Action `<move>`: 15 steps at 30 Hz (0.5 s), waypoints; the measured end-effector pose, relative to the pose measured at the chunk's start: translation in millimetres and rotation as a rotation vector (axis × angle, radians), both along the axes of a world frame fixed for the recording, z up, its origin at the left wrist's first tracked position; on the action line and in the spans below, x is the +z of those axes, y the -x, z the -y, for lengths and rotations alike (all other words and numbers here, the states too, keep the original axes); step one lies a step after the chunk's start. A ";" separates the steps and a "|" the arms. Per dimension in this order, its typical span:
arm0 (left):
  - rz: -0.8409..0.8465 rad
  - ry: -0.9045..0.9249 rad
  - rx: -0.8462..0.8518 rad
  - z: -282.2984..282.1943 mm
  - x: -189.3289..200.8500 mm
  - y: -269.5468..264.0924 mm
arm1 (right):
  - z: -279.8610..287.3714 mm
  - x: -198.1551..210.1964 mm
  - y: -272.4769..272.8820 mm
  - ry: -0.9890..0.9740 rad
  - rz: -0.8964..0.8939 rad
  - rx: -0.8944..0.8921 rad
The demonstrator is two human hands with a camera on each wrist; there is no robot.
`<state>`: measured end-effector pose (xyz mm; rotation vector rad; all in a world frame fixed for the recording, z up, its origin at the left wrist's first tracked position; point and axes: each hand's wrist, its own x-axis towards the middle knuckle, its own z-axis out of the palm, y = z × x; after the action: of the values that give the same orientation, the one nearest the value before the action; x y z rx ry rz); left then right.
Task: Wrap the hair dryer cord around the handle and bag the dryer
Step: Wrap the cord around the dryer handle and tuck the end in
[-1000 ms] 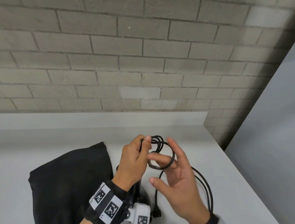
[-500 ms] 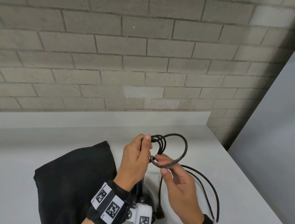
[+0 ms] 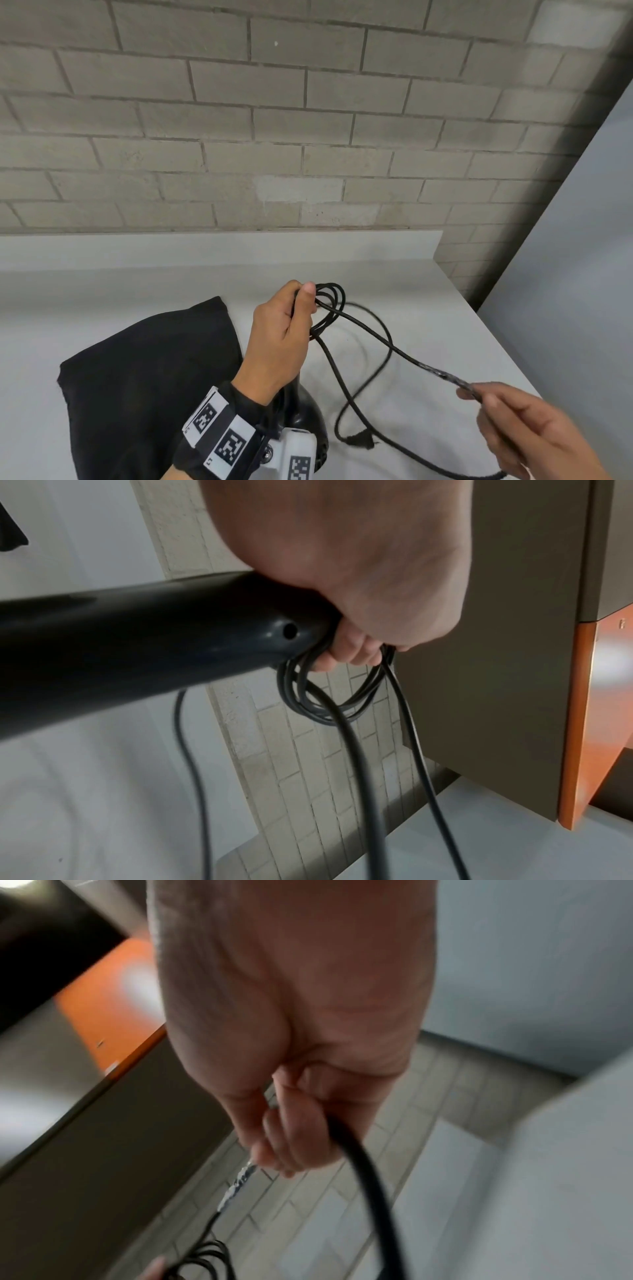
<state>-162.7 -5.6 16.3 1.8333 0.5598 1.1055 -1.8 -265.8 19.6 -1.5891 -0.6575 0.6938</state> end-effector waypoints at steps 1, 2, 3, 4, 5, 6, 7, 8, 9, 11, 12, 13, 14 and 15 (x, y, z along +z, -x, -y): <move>-0.003 -0.011 0.000 0.6 0.7 -0.6 | 0.5 0.6 -1.3 0.031 0.094 -0.014; -0.006 -0.016 0.001 1.2 1.4 -1.3 | -2.0 -1.4 -2.1 0.028 0.155 -0.054; -0.011 -0.017 0.006 1.7 2.1 -2.1 | -4.2 -5.3 -2.8 0.009 0.216 -0.108; -0.018 -0.016 0.011 2.1 2.8 -2.9 | -7.2 -11.0 -2.6 0.038 0.337 -0.178; -0.024 -0.014 0.014 2.6 3.2 -3.8 | -12.6 -17.3 -1.0 0.061 0.466 -0.226; -0.029 -0.013 0.017 3.1 3.7 -4.8 | -20.0 -17.1 5.8 0.074 0.590 -0.295; -0.034 -0.013 0.021 3.5 4.1 -5.4 | -29.0 -16.4 14.2 0.035 0.699 -0.371; -0.040 -0.014 0.026 3.9 4.8 -6.0 | -38.8 -12.4 27.3 -0.027 0.776 -0.416; -0.044 -0.013 0.028 3.9 5.1 -6.3 | -49.2 -14.1 39.4 -0.107 0.838 -0.422; -0.046 -0.012 0.025 3.9 4.8 -6.6 | -73.6 -14.0 64.7 -0.200 0.839 -0.261; -0.046 -0.012 0.023 3.8 4.6 -6.4 | -86.2 -14.6 75.1 -0.188 0.780 -0.149; -0.044 -0.012 0.020 3.6 4.3 -6.1 | -99.3 -16.8 84.2 -0.133 0.698 -0.037; -0.046 -0.014 0.019 3.3 4.1 -5.5 | -111.3 -19.4 90.9 -0.054 0.624 0.058; -0.050 -0.017 0.020 3.0 3.7 -4.6 | -122.2 -24.3 95.3 0.001 0.573 0.124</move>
<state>-158.1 -8.6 20.0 1.8784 0.6009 1.0833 -97.1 -143.7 -4.7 -1.7696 -1.1804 0.3171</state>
